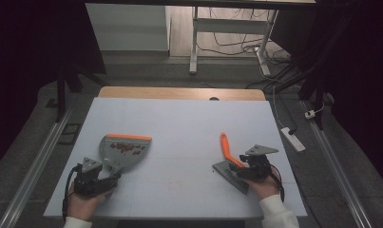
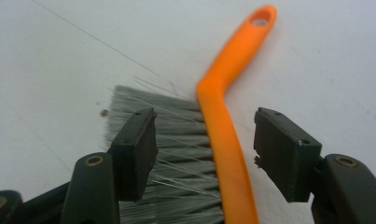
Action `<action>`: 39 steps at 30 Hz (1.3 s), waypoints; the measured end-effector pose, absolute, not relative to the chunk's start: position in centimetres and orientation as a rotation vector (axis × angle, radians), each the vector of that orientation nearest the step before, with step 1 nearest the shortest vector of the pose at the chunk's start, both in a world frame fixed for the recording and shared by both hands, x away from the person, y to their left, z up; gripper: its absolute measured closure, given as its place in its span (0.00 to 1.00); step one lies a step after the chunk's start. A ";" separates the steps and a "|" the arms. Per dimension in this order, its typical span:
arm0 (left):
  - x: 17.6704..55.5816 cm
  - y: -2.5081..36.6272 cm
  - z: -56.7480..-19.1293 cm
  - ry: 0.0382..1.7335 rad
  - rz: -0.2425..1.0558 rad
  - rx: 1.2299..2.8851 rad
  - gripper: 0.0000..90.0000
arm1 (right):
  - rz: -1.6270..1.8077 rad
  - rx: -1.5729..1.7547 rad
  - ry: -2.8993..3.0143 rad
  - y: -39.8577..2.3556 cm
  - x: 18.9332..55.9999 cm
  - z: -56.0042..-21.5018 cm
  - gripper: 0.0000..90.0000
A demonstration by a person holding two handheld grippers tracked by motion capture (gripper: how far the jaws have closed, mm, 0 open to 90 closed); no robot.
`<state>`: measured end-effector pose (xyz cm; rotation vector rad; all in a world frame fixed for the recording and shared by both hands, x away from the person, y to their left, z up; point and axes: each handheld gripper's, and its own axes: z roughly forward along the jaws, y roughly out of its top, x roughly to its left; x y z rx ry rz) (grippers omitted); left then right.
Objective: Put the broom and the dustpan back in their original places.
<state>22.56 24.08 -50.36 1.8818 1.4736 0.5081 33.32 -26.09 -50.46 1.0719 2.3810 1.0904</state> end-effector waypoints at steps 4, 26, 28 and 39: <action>23.1 23.8 -50.3 1.402 0.484 1.912 0.30 | 1.136 1.000 2.392 -25.8 32.8 -50.1 0.45; 24.9 22.8 -50.1 1.185 0.397 2.033 0.30 | 1.233 0.859 2.439 -24.8 31.3 -49.5 0.47; 25.0 22.8 -50.1 1.182 0.395 2.033 0.30 | 1.240 0.854 2.434 -24.8 31.2 -49.5 0.47; 24.9 22.8 -50.1 1.188 0.384 2.029 0.29 | 1.258 0.839 2.427 -25.0 30.9 -49.2 0.47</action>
